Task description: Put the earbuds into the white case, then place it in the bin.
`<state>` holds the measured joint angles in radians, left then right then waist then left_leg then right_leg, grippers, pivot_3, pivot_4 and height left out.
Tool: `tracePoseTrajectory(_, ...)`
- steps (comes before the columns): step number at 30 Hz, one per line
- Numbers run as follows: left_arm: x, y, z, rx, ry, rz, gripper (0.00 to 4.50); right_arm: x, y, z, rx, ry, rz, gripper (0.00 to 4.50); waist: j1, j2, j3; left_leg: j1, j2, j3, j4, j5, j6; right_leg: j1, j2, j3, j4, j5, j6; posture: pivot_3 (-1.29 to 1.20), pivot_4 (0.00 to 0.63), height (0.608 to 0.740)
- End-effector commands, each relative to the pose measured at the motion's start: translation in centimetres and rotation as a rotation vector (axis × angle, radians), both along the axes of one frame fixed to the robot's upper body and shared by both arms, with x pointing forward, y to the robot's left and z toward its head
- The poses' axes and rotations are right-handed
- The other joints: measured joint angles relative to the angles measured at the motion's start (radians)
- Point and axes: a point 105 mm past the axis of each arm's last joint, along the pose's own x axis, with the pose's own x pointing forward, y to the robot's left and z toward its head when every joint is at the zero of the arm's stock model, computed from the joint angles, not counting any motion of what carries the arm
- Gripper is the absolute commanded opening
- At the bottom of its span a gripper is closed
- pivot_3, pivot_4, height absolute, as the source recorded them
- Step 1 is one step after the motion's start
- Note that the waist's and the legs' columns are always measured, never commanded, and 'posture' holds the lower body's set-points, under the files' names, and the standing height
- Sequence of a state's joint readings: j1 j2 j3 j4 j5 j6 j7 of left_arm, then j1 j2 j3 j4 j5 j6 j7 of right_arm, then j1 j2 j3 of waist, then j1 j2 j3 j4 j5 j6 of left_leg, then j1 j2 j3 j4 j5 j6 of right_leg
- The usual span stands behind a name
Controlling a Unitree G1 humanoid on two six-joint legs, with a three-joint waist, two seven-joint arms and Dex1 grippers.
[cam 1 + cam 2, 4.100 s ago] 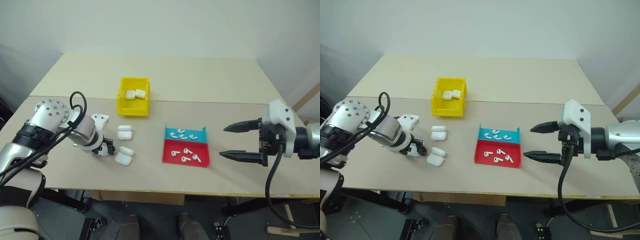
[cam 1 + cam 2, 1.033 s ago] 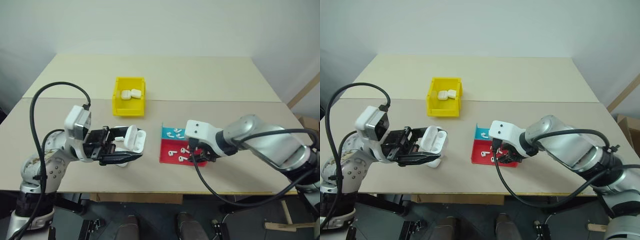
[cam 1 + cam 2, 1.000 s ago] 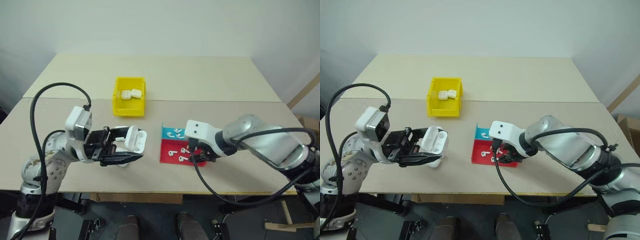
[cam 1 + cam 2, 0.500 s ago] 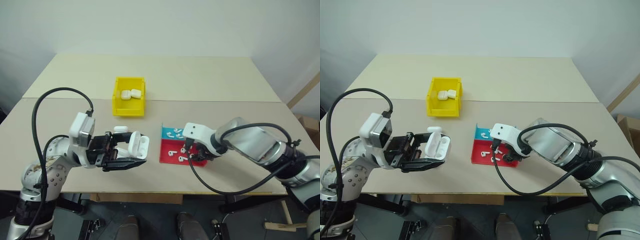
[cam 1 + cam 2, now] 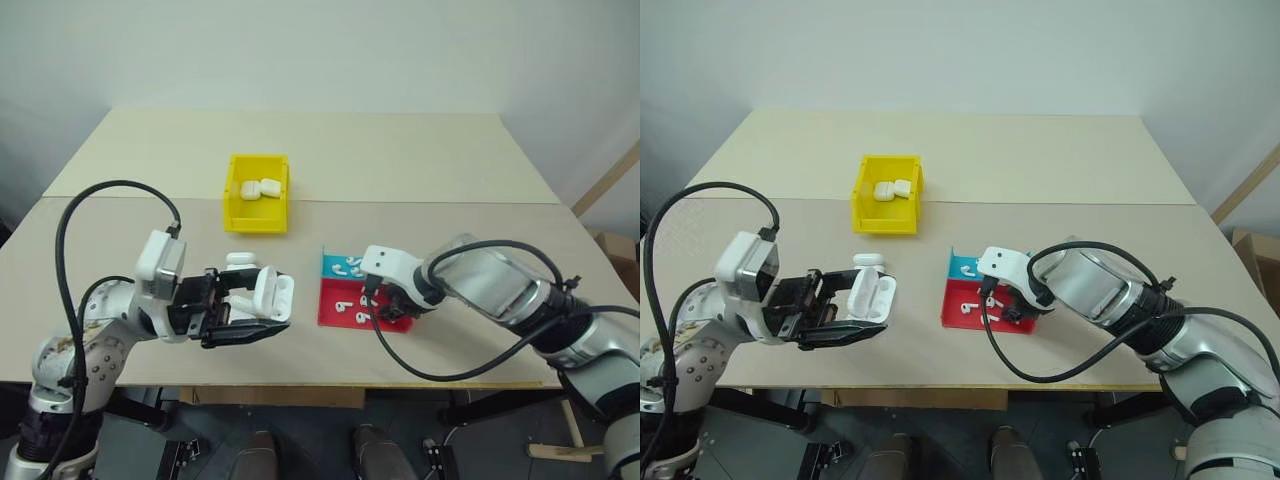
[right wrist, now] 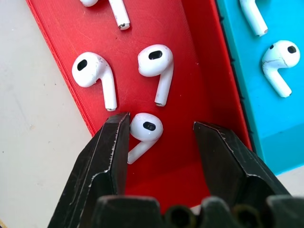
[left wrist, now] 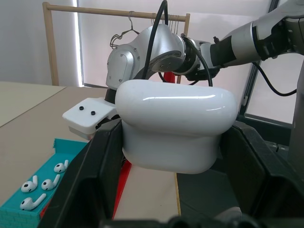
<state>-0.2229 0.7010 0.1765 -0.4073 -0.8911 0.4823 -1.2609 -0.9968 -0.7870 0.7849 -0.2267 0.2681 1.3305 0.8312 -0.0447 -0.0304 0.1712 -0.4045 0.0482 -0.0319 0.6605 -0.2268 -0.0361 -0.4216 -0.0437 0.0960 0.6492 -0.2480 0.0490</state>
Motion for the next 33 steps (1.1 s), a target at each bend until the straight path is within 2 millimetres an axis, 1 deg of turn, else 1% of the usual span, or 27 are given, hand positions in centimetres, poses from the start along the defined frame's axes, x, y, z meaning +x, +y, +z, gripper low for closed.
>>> tracePoseTrajectory(1, -0.5, 0.0, 0.8, -0.002, -0.048, 0.001, 2.80, -0.3, -0.2, -0.4, -0.027, 0.014, 0.019, 2.36, 0.000, 0.000, 0.000, 0.000, 0.000, 0.000, 0.000, 0.000, 0.000, 0.000, 0.000, 0.000, 0.000, 0.000, 0.000, 0.00, 0.150, 0.740)
tracePoseTrajectory(3, -0.5, 0.0, 0.8, -0.001, -0.049, 0.002, 2.80, -0.4, -0.1, -0.4, -0.023, 0.018, 0.028, 1.95, 0.000, 0.000, 0.000, 0.000, 0.000, 0.000, 0.000, 0.000, 0.000, 0.000, 0.000, 0.000, 0.000, 0.000, 0.000, 0.00, 0.150, 0.740)
tracePoseTrajectory(5, -0.4, 0.2, 0.9, 0.002, -0.052, 0.005, 2.80, -0.5, 0.1, -0.4, -0.021, 0.017, 0.032, 1.36, 0.000, 0.000, 0.000, 0.000, 0.000, 0.000, 0.000, 0.000, 0.000, 0.000, 0.000, 0.000, 0.000, 0.000, 0.000, 0.00, 0.150, 0.740)
tracePoseTrajectory(6, -0.3, 0.3, 1.0, 0.002, -0.053, 0.006, 2.80, -0.5, 0.1, -0.4, -0.017, 0.018, 0.034, 0.96, 0.000, 0.000, 0.000, 0.000, 0.000, 0.000, 0.000, 0.000, 0.000, 0.000, 0.000, 0.000, 0.000, 0.000, 0.000, 0.00, 0.150, 0.740)
tracePoseTrajectory(7, -0.2, 0.4, 1.1, 0.002, -0.054, 0.007, 2.80, -0.5, 0.2, -0.3, -0.007, 0.022, 0.030, 0.66, 0.000, 0.000, 0.000, 0.000, 0.000, 0.000, 0.000, 0.000, 0.000, 0.000, 0.000, 0.000, 0.000, 0.000, 0.000, 0.00, 0.150, 0.740)
tracePoseTrajectory(10, -0.1, 0.7, 1.0, 0.006, -0.053, 0.008, 2.80, -0.5, 0.5, 0.1, 0.015, 0.014, 0.028, 0.61, 0.000, 0.000, 0.000, 0.000, 0.000, 0.000, 0.000, 0.000, 0.000, 0.000, 0.000, 0.000, 0.000, 0.000, 0.000, 0.00, 0.150, 0.740)
tracePoseTrajectory(12, 0.0, 0.7, 0.8, 0.007, -0.052, 0.007, 2.80, -0.6, 0.5, 0.7, 0.034, 0.000, 0.027, 0.61, 0.000, 0.000, 0.000, 0.000, 0.000, 0.000, 0.000, 0.000, 0.000, 0.000, 0.000, 0.000, 0.000, 0.000, 0.000, 0.00, 0.150, 0.740)
tracePoseTrajectory(15, 0.0, 0.4, 0.7, 0.007, -0.055, -0.002, 2.80, -0.6, 0.4, 2.5, 0.093, -0.044, 0.021, 0.61, 0.001, 0.000, 0.000, -0.001, 0.000, 0.000, 0.000, 0.000, 0.000, -0.001, 0.000, 0.000, 0.000, 0.000, 0.000, 0.00, 0.150, 0.740)
tracePoseTrajectory(16, 0.1, 0.2, 0.8, 0.004, -0.056, -0.010, 2.80, -0.7, 0.4, 4.3, 0.160, -0.078, 0.026, 0.61, 0.001, 0.000, 0.000, -0.001, 0.000, 0.000, 0.000, 0.000, 0.000, -0.001, 0.000, 0.000, 0.000, 0.000, 0.000, 0.00, 0.150, 0.740)
tracePoseTrajectory(18, 0.3, 0.0, 1.1, -0.001, -0.056, -0.019, 2.80, -1.1, 0.2, 6.9, 0.254, -0.123, 0.035, 0.61, 0.004, 0.000, 0.000, -0.002, 0.000, 0.000, 0.000, 0.000, 0.000, -0.002, 0.000, 0.000, 0.000, 0.000, 0.000, 0.00, 0.150, 0.740)
tracePoseTrajectory(19, 0.5, -0.1, 1.4, -0.006, -0.049, -0.029, 2.80, -1.7, 0.0, 9.1, 0.332, -0.180, 0.063, 0.61, 0.006, 0.000, 0.001, -0.002, 0.000, 0.000, 0.000, 0.000, 0.000, -0.001, 0.000, 0.000, 0.000, 0.000, 0.000, 0.00, 0.150, 0.740)
tracePoseTrajectory(20, 0.7, -0.2, 1.7, -0.008, -0.037, -0.038, 2.80, -2.2, -0.1, 10.8, 0.407, -0.220, 0.076, 0.61, 0.010, 0.000, 0.001, -0.002, 0.000, 0.000, 0.000, 0.000, 0.000, -0.001, 0.000, 0.000, 0.000, 0.000, 0.000, 0.00, 0.150, 0.740)
tracePoseTrajectory(21, 0.9, -0.3, 1.9, -0.009, -0.029, -0.044, 2.80, -2.7, -0.2, 12.0, 0.458, -0.248, 0.084, 0.61, 0.011, 0.000, 0.001, -0.002, 0.000, -0.001, 0.000, 0.000, 0.000, -0.001, 0.000, -0.001, -0.001, 0.000, 0.000, 0.00, 0.150, 0.740)
tracePoseTrajectory(22, 1.2, -0.4, 2.0, 0.001, -0.017, -0.054, 2.80, -2.9, -0.1, 13.2, 0.515, -0.321, 0.106, 0.61, 0.011, 0.000, 0.000, -0.002, 0.000, -0.001, 0.000, 0.000, 0.000, 0.000, 0.000, -0.001, -0.001, 0.000, 0.000, 0.00, 0.150, 0.740)
tracePoseTrajectory(23, 1.4, -0.4, 2.1, 0.009, -0.010, -0.059, 2.80, -3.1, -0.1, 13.8, 0.549, -0.368, 0.115, 0.61, 0.010, -0.001, 0.000, -0.002, 0.000, -0.001, 0.000, 0.000, 0.000, 0.000, 0.000, -0.001, -0.001, 0.000, 0.000, 0.00, 0.150, 0.740)
tracePoseTrajectory(25, 2.1, -0.8, 2.4, 0.033, 0.012, -0.068, 2.80, -3.1, 0.5, 15.4, 0.660, -0.565, 0.160, 0.61, 0.007, -0.002, -0.001, -0.001, 0.000, -0.001, 0.000, 0.000, 0.000, 0.001, 0.000, -0.001, -0.001, 0.000, 0.000, 0.00, 0.150, 0.740)
tracePoseTrajectory(26, 2.3, -1.0, 2.6, 0.039, 0.014, -0.070, 2.80, -3.1, 0.6, 15.9, 0.699, -0.634, 0.165, 0.61, 0.003, -0.003, -0.001, 0.000, 0.000, -0.001, 0.000, 0.000, 0.000, 0.001, 0.000, -0.001, -0.001, 0.000, 0.000, 0.00, 0.150, 0.740)
tracePoseTrajectory(27, 2.7, -1.3, 2.8, 0.043, 0.019, -0.076, 2.80, -3.3, 1.1, 16.6, 0.775, -0.713, 0.184, 0.61, 0.001, -0.003, -0.001, -0.001, 0.000, -0.001, 0.000, 0.000, 0.000, 0.001, 0.000, -0.001, -0.001, -0.001, 0.001, 0.00, 0.150, 0.740)
tracePoseTrajectory(28, 2.9, -1.5, 3.0, 0.045, 0.022, -0.081, 2.80, -3.4, 1.4, 17.0, 0.826, -0.759, 0.195, 0.61, -0.002, -0.003, -0.001, -0.001, 0.000, 0.000, 0.000, 0.000, 0.000, 0.000, 0.000, 0.000, -0.001, -0.001, 0.002, 0.00, 0.150, 0.740)
tracePoseTrajectory(30, 3.6, -1.5, 3.3, 0.037, 0.030, -0.088, 2.80, -4.0, 2.3, 17.6, 0.921, -0.794, 0.231, 0.61, -0.004, -0.001, 0.000, -0.001, 0.000, 0.000, 0.000, 0.000, 0.000, -0.001, 0.001, 0.000, 0.000, 0.000, 0.002, 0.00, 0.150, 0.740)
tracePoseTrajectory(33, 4.7, -1.7, 3.6, 0.042, 0.022, -0.090, 2.80, -4.7, 3.8, 18.7, 1.061, -0.802, 0.275, 0.61, -0.003, -0.001, 0.000, -0.001, 0.000, -0.001, -0.001, 0.000, 0.000, 0.000, 0.001, 0.000, 0.000, 0.000, 0.001, 0.00, 0.150, 0.740)
